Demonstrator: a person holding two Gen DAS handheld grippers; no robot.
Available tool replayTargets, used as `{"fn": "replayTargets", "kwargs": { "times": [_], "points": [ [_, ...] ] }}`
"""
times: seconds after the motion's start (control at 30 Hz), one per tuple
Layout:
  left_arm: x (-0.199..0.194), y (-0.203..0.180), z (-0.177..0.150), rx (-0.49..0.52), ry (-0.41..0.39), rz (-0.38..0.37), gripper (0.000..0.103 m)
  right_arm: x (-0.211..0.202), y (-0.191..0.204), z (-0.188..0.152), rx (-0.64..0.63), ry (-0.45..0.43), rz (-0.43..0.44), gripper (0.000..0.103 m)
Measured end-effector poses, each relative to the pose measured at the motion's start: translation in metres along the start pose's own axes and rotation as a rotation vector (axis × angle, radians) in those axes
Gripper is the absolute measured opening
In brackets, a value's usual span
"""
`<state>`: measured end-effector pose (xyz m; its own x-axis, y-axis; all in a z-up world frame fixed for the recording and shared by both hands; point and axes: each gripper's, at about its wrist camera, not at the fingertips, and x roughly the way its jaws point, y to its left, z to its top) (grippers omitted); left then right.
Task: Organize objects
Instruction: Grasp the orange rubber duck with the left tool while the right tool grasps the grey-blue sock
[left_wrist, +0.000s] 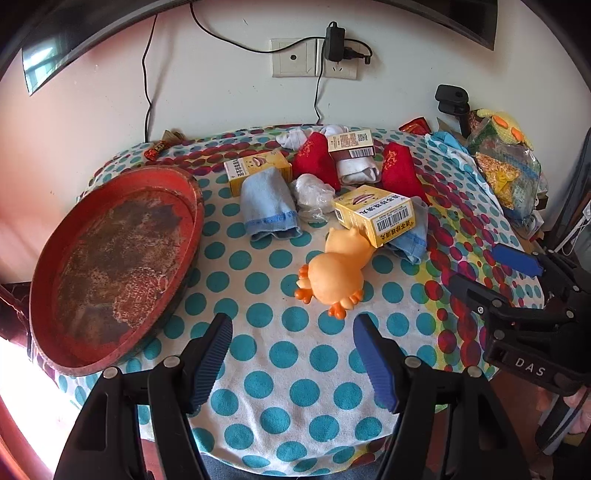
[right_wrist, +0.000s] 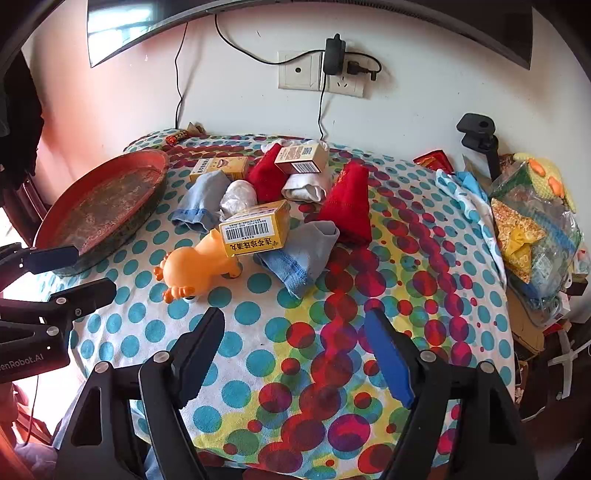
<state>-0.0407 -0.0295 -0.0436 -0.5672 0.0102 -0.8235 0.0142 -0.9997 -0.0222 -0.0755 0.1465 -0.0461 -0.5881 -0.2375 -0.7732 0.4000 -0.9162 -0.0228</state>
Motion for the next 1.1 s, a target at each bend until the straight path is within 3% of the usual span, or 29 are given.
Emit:
{"fn": "replayTargets", "kwargs": {
  "times": [0.13,0.53,0.6,0.63,0.73,0.9,1.1],
  "points": [
    [0.013,-0.002,0.004,0.047,-0.007,0.018,0.07,0.021,-0.006,0.004,0.004,0.028,0.013,0.061],
    [0.05,-0.02,0.021,0.125,0.047,-0.04,0.07,0.093,-0.007,0.032,-0.015,0.06,0.058,0.06],
    [0.057,-0.027,0.026,0.15,0.051,-0.034,0.07,0.1,-0.006,0.036,-0.015,0.057,0.074,0.049],
    [0.06,-0.03,0.027,0.163,0.055,-0.037,0.07,0.103,-0.006,0.038,-0.012,0.056,0.066,0.038],
    [0.072,-0.037,0.033,0.188,0.069,-0.042,0.07,0.101,-0.011,0.039,0.011,0.045,0.082,0.032],
    [0.095,-0.045,0.036,0.215,0.125,-0.017,0.07,0.085,-0.028,0.031,0.045,0.031,0.084,0.032],
    [0.103,-0.041,0.041,0.167,0.149,-0.037,0.066,0.065,-0.042,0.024,0.07,0.014,0.093,0.032]
  ]
}}
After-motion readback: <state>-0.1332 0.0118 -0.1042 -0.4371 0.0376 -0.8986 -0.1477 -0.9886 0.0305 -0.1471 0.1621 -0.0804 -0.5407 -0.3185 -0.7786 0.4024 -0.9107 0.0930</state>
